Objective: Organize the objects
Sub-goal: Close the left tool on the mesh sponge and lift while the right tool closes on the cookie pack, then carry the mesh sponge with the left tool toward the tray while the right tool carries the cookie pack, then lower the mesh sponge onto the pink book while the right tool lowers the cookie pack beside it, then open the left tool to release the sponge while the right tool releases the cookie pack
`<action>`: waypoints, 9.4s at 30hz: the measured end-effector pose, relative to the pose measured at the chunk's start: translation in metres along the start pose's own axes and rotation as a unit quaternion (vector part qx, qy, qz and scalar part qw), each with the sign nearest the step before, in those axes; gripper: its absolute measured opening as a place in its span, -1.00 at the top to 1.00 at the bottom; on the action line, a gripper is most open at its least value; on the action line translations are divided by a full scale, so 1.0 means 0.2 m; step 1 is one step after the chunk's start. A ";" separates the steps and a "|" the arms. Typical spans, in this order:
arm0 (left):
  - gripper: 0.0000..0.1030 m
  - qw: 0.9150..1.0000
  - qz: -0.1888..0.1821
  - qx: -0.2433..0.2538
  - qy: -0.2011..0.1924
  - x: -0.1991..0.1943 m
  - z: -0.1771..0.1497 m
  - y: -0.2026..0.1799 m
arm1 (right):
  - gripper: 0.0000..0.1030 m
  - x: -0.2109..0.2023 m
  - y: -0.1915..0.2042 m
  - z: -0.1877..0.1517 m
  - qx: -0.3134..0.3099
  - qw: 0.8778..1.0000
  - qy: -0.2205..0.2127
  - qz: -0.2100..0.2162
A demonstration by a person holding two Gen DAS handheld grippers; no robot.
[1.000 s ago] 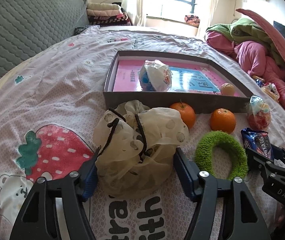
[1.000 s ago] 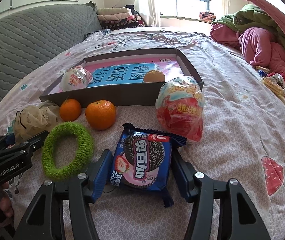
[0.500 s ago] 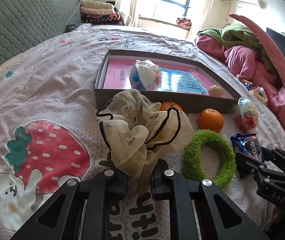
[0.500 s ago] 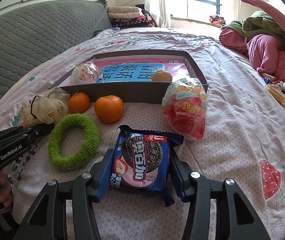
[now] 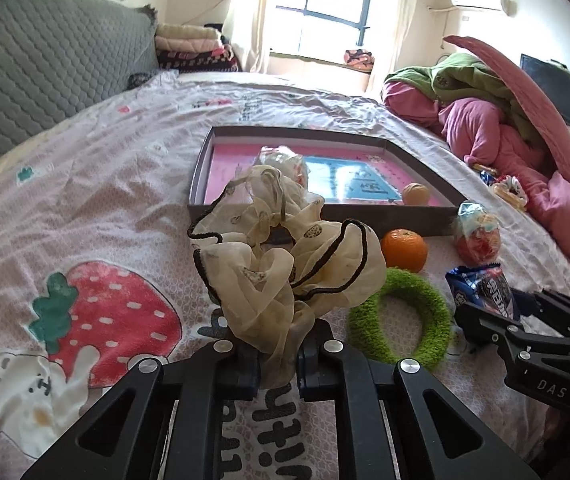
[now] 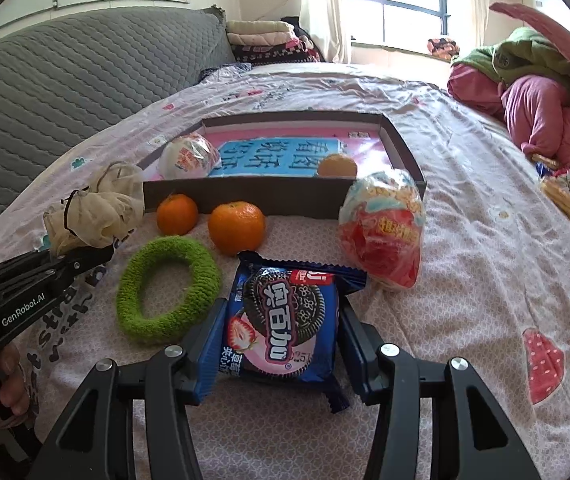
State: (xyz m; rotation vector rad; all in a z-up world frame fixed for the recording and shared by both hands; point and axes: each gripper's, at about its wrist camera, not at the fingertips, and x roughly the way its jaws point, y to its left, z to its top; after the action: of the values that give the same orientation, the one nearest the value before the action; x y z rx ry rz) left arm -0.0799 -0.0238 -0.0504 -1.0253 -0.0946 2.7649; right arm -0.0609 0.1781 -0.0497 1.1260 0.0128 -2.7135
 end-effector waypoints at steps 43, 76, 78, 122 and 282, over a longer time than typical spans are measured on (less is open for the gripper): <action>0.75 0.998 0.028 0.044 -0.018 -0.22 0.06 -0.21 | -0.01 -0.17 0.03 0.10 -0.016 0.997 -0.071 0.036; 0.74 0.997 0.055 0.041 -0.028 -0.23 0.28 -0.32 | -0.01 -0.25 -0.02 0.26 -0.027 0.994 -0.106 0.031; 0.74 0.997 0.055 0.039 -0.027 -0.23 0.29 -0.32 | -0.01 -0.26 -0.02 0.27 -0.028 0.993 -0.110 0.030; 0.73 0.997 0.053 0.041 -0.029 -0.09 0.49 -0.42 | -0.01 -0.20 -0.10 0.49 -0.045 0.989 -0.137 0.009; -0.45 0.991 0.004 0.038 0.129 0.59 0.57 -0.50 | -0.09 0.34 -0.41 0.65 -0.026 0.997 0.041 -0.053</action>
State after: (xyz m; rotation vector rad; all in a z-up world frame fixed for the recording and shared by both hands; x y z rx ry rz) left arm -0.2266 0.0979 -0.0266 -1.3526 0.0532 2.5933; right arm -0.2142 0.2357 -0.0112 1.2548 0.1581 -2.7377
